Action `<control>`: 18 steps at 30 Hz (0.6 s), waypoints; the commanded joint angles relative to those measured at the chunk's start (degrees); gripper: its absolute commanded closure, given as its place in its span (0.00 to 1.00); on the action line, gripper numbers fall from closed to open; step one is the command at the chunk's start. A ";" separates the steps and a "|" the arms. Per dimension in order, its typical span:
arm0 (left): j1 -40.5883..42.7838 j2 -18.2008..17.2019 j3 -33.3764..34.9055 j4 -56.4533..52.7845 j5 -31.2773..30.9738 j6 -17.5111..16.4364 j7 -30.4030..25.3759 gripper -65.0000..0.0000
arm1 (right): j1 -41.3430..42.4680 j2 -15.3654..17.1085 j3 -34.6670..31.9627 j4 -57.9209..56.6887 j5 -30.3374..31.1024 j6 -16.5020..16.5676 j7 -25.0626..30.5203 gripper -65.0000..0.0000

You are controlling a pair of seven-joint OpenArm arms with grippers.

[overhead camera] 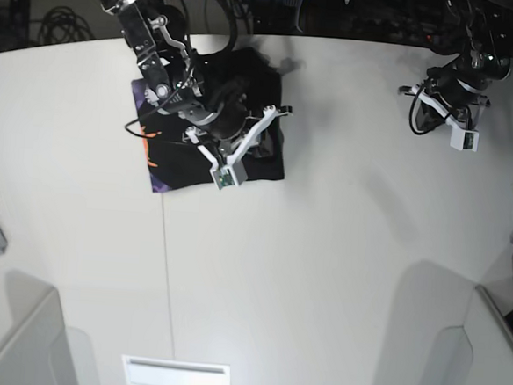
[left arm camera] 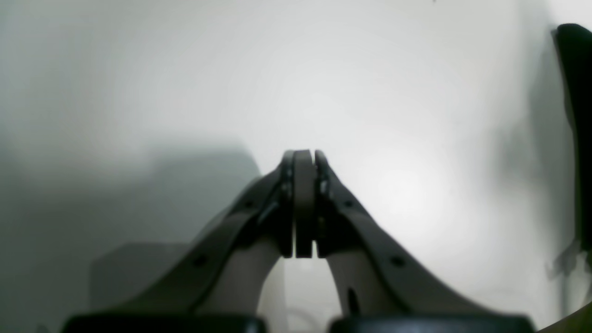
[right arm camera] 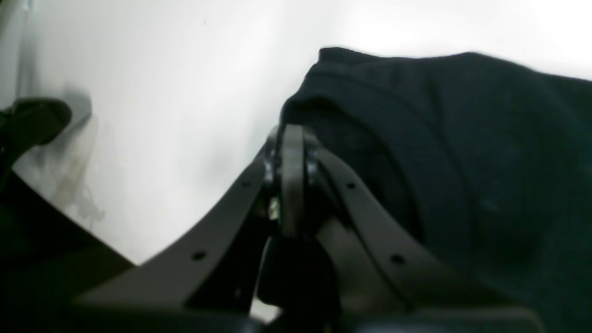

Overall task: Fold the T-shirt properly
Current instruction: 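Release the left gripper and press the bundle with the right gripper, then grasp the bundle edges with both grippers and tuck them under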

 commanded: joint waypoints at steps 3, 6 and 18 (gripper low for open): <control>0.29 -0.09 0.01 1.13 -0.73 -0.27 -0.94 1.00 | 2.68 -2.41 -0.57 -5.06 0.32 0.27 1.03 1.00; 0.29 0.26 2.73 1.40 -0.73 -0.27 -0.94 1.00 | 3.82 -3.90 -0.66 -8.76 0.32 0.27 1.21 1.00; 0.91 0.52 14.25 5.79 -3.02 -0.27 -0.94 1.00 | -2.24 0.58 5.58 12.17 0.32 0.27 -3.01 1.00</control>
